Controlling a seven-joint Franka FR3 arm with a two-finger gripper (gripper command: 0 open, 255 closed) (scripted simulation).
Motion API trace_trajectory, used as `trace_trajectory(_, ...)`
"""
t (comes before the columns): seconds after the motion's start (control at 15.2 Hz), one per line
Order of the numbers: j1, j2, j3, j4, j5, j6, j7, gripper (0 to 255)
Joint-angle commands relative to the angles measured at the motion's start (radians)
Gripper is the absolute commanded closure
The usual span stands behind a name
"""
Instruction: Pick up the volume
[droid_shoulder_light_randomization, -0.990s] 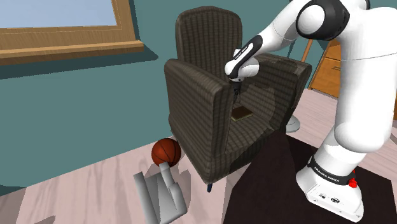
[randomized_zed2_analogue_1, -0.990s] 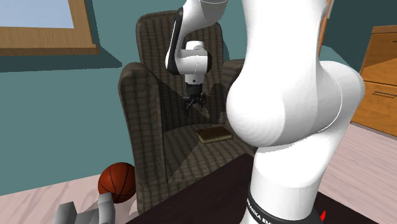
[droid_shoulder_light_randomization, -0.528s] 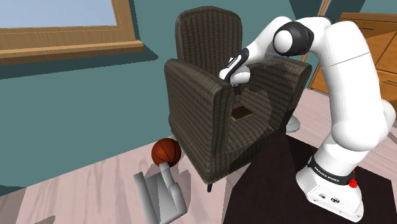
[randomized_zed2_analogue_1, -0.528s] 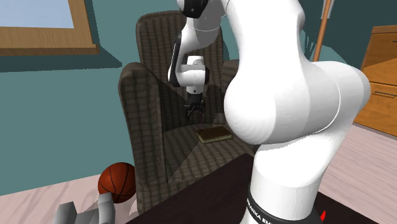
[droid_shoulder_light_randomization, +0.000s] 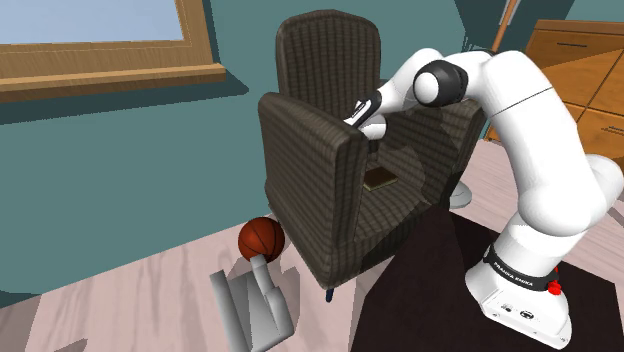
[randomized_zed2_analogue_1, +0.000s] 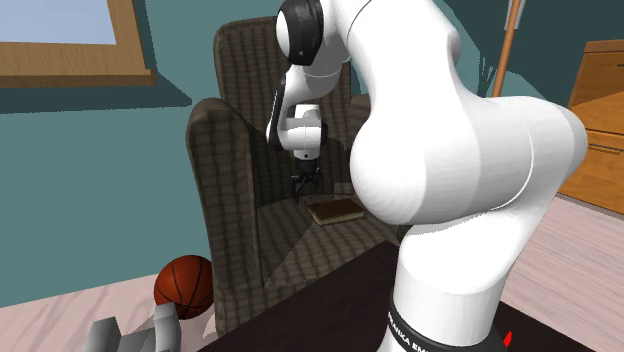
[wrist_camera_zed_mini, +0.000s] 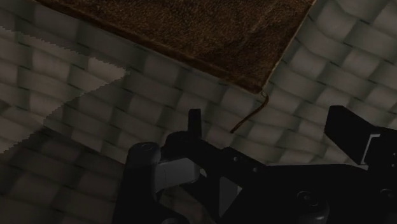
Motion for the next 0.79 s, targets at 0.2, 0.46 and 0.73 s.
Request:
trace_trajectory(0.2, -0.006, 0.039, 0.008, 0.016, 0.006, 0.024, -0.004, 0)
trace_trajectory(0.46, -0.005, 0.039, 0.008, 0.017, 0.006, 0.023, -0.003, 255)
trace_trajectory(0.73, -0.005, 0.039, 0.008, 0.017, 0.006, 0.023, -0.003, 255)
